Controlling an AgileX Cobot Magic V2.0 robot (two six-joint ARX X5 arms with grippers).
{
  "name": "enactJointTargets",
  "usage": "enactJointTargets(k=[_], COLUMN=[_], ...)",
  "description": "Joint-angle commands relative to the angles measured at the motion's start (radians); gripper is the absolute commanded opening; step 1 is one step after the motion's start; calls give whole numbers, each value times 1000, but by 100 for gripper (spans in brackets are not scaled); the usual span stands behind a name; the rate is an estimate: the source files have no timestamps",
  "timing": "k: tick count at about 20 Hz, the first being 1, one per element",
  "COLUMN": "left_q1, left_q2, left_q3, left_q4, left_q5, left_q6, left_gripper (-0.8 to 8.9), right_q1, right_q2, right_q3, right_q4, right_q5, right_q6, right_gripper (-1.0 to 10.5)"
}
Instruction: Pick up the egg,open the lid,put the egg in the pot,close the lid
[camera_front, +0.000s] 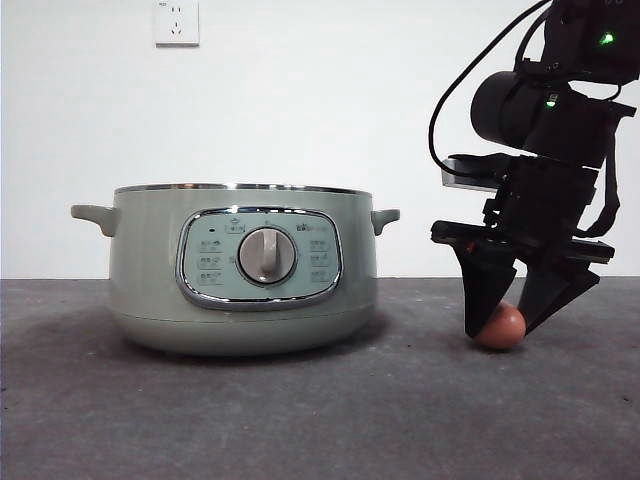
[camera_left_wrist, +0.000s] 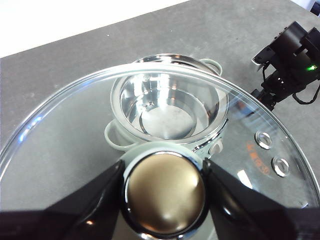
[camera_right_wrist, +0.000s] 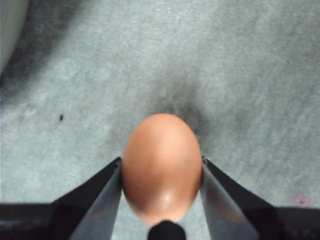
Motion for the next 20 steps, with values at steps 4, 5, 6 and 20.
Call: enactJointTargets(k=[4, 5, 6, 20], left_q1=[3, 3, 3, 3], left_q2=[-12, -12, -12, -9], left_q3=[3, 3, 3, 3], left_q4=[38, 39, 39, 39], left_q5=[9, 9, 9, 10], left_q6=[-10, -10, -8, -3], left_gripper=[-8, -8, -8, -8], right_q1=[1, 1, 1, 245], right_q2=[-17, -44, -80, -115], right_q3=[1, 1, 1, 495], right_q4=[-7, -17, -26, -57], right_q5=[0, 0, 0, -18], right_q6=[9, 9, 9, -11], right_gripper=[-12, -12, -12, -12])
